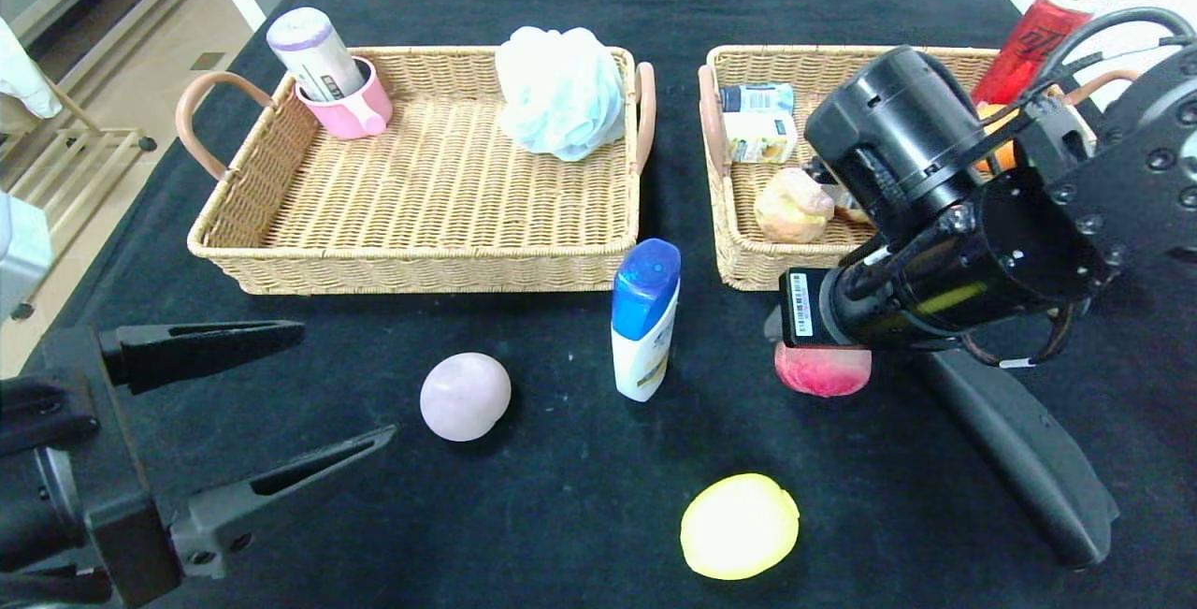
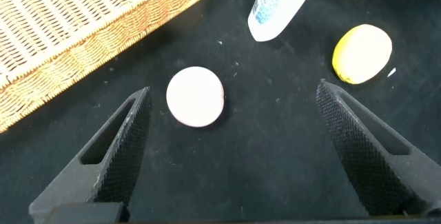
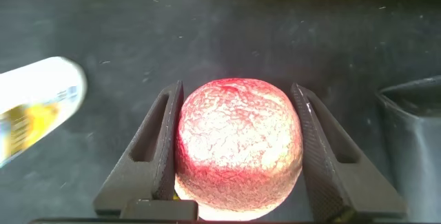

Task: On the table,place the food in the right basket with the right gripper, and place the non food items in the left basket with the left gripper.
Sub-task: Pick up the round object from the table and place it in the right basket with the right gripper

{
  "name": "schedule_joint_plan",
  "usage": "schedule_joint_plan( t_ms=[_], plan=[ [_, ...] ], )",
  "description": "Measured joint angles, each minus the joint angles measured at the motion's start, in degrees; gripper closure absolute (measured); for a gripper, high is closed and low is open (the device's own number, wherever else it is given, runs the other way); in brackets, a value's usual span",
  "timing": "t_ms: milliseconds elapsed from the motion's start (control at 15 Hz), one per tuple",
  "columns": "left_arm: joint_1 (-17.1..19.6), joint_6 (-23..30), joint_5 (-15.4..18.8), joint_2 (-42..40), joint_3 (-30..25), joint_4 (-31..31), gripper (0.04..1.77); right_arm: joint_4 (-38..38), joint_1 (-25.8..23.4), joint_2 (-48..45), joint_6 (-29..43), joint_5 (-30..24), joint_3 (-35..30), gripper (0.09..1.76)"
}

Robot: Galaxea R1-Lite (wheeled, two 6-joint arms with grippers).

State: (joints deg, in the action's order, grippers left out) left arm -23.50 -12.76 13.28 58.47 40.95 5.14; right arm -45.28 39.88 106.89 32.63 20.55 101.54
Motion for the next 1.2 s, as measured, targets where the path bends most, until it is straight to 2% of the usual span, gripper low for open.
schedule_joint_plan(
  t_ms=[467,933,1200],
  plan=[
    [0.05,0.09,0.00,-0.15,0.43,-0.02,0.09,-0.48,0.59,-6.12,-5.05,0.34,1.11,0.80],
    [0.05,-0.02,-0.02,-0.30,0.43,-0.02,0.09,0.73,-4.30,-5.71,-11.34,0.44,10.03,0.80],
    [0.05,-0.10,-0.09,-0.45,0.43,0.04,0.09,6.78,-9.97,-5.05,-15.77,0.50,11.06,0.80]
  ],
)
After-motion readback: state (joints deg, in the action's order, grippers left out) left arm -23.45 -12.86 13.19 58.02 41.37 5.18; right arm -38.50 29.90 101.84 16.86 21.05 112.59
